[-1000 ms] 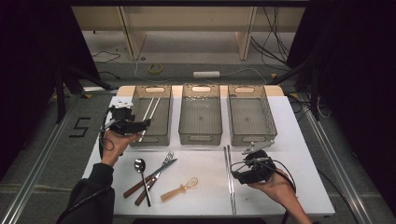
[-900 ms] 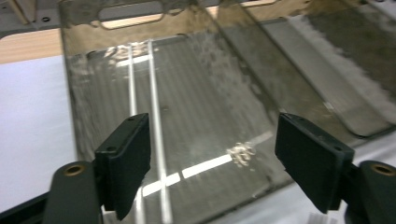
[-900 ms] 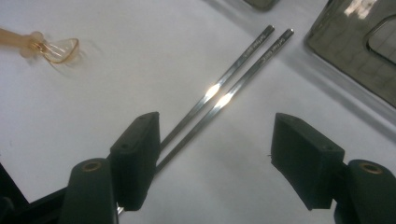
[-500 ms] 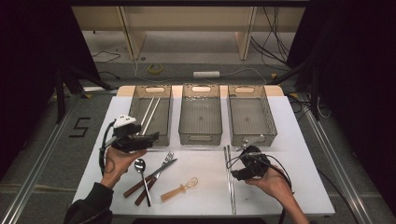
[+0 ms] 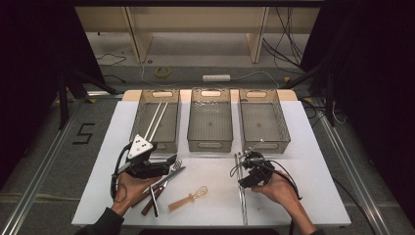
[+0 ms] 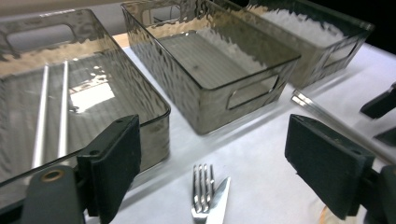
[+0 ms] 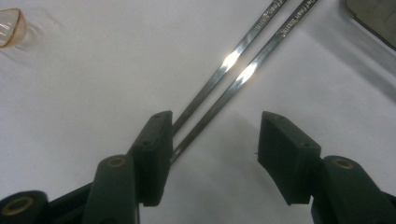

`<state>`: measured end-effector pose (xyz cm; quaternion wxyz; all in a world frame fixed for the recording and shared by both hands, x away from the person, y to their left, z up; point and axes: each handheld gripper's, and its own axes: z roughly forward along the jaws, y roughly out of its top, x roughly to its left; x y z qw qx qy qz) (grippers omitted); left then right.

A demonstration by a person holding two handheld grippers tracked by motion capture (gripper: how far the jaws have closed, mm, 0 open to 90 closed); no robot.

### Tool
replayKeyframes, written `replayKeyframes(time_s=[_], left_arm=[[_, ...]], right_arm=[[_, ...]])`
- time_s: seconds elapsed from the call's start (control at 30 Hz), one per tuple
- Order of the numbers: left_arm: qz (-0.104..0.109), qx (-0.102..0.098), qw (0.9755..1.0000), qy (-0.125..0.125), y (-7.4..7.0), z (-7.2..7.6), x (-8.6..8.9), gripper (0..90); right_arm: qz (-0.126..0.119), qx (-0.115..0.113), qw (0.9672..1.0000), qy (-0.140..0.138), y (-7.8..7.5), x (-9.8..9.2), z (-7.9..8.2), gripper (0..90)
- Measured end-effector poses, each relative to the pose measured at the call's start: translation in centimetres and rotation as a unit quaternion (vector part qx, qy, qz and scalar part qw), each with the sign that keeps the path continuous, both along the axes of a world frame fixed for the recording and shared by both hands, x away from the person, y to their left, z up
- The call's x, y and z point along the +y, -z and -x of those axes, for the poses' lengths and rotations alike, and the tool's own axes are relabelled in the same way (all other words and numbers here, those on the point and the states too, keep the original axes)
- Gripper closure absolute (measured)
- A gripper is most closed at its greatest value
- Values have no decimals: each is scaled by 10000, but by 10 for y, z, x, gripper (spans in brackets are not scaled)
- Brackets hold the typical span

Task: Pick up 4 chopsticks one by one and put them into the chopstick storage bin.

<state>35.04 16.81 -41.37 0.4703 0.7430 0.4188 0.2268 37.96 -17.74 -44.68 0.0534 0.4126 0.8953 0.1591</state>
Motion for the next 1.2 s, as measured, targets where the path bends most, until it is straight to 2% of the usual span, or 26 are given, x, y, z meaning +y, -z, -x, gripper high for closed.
replayKeyframes(time_s=[0.1,0.2,0.3,0.43,1.07,1.2], left_arm=[[160,48,9999,-30,1,4,3,176],[79,85,9999,48,4,7,3,170],[85,166,9998,89,6,9,2,169],[125,140,9997,122,6,12,3,168],[-32,144,9996,222,9,15,-3,165],[-58,149,9996,249,10,15,-4,165]], right_arm=[[88,51,9999,-45,1,3,-1,493],[190,103,9998,-54,2,5,-2,507],[253,155,9995,-65,4,5,-3,516],[260,188,9994,-103,5,6,-4,540],[383,322,9985,-238,8,12,-4,596],[489,373,9978,-234,9,11,-4,602]])
